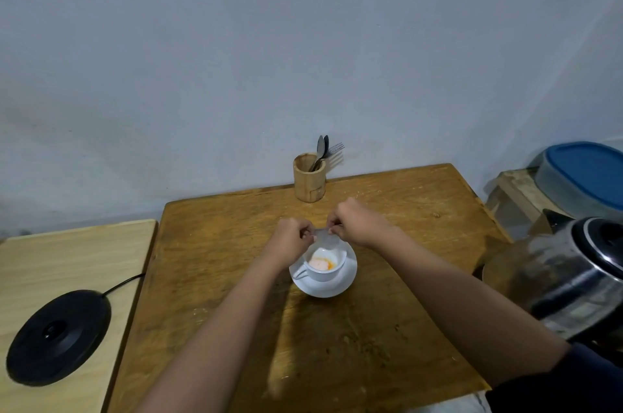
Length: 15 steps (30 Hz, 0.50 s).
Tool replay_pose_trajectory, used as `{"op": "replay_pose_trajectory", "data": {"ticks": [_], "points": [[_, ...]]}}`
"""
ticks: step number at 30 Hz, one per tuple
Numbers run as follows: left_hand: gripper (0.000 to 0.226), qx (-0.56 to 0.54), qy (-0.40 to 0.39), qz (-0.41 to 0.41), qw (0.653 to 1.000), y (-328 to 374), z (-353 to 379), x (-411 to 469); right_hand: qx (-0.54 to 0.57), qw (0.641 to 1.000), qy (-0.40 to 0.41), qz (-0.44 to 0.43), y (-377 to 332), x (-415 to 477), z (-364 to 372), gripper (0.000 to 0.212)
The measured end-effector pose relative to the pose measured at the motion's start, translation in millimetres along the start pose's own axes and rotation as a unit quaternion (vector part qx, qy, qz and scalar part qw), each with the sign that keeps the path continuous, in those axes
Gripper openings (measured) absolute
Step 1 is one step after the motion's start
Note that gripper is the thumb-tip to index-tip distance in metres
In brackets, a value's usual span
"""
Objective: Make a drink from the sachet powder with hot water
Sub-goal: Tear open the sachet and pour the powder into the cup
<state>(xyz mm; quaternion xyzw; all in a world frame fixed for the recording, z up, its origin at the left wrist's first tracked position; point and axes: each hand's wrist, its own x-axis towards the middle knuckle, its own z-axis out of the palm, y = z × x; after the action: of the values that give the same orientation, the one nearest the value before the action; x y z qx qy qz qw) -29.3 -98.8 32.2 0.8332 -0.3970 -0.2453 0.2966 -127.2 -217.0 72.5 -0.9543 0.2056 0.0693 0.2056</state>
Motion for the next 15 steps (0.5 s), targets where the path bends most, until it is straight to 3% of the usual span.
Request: {"op": "replay_pose_trajectory", "data": {"ticks": [15], "points": [[0.019, 0.009, 0.008, 0.008, 1.0, 4.3, 3.4, -11.5, -0.006, 1.0, 0.007, 0.019, -4.0, -6.2, 2.4, 0.013]]}}
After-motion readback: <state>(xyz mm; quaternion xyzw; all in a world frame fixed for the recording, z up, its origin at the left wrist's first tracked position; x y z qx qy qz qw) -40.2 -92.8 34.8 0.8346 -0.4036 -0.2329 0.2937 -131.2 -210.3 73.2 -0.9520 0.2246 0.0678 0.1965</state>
